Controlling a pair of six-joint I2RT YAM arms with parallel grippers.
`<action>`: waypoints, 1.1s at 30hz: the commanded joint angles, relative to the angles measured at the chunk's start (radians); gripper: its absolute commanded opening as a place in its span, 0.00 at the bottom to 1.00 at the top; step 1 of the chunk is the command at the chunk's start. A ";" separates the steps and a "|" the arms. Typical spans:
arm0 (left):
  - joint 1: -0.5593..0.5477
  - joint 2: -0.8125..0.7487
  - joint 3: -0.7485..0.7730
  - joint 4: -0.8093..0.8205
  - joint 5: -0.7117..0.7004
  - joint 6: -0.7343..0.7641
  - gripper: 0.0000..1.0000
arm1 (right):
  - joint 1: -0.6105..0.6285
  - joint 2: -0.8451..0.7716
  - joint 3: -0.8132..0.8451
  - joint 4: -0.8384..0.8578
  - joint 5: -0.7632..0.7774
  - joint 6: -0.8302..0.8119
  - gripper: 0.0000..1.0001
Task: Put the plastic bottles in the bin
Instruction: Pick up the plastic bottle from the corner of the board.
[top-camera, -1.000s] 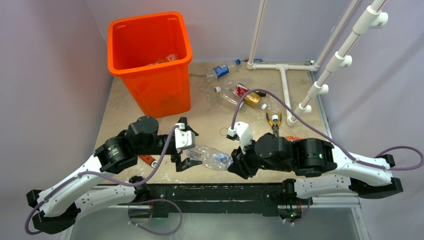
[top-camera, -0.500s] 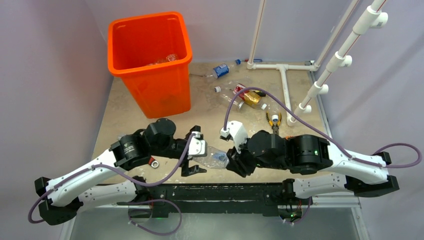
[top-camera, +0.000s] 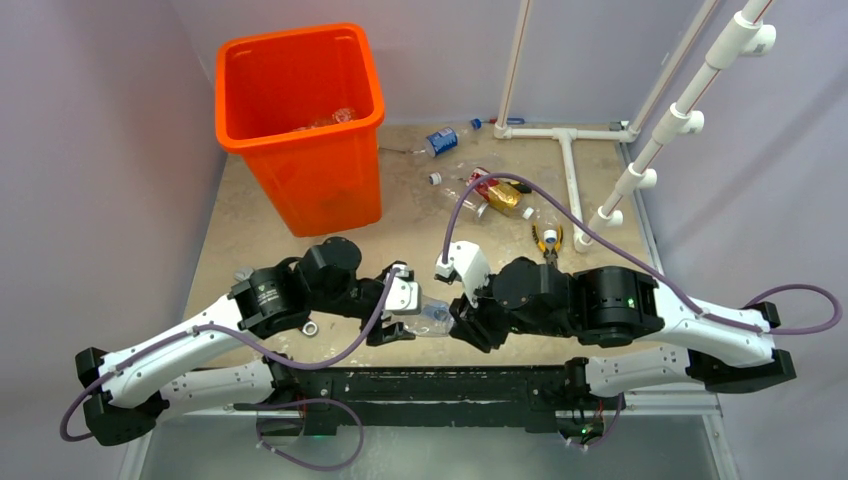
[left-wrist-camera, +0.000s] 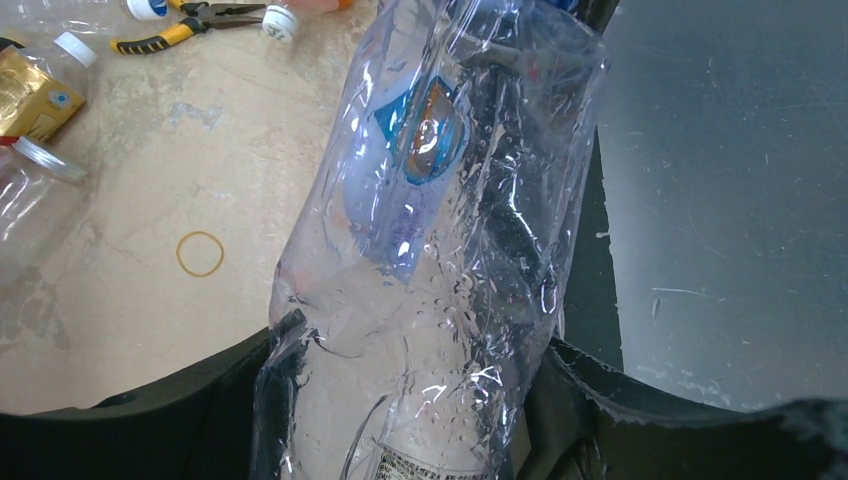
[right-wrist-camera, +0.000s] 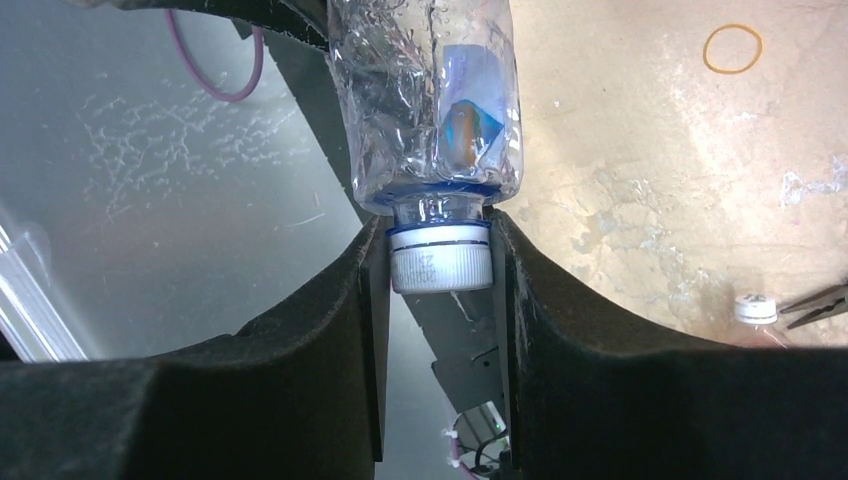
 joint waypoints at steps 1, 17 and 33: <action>-0.005 -0.012 0.012 0.080 0.018 -0.036 0.34 | 0.006 -0.014 0.052 0.073 0.011 -0.006 0.13; -0.005 -0.126 -0.155 0.654 0.055 -0.286 0.00 | 0.007 -0.516 -0.483 1.023 0.030 -0.085 0.94; -0.005 -0.050 -0.393 1.530 -0.060 -0.870 0.00 | 0.006 -0.370 -0.814 1.840 0.093 -0.247 0.92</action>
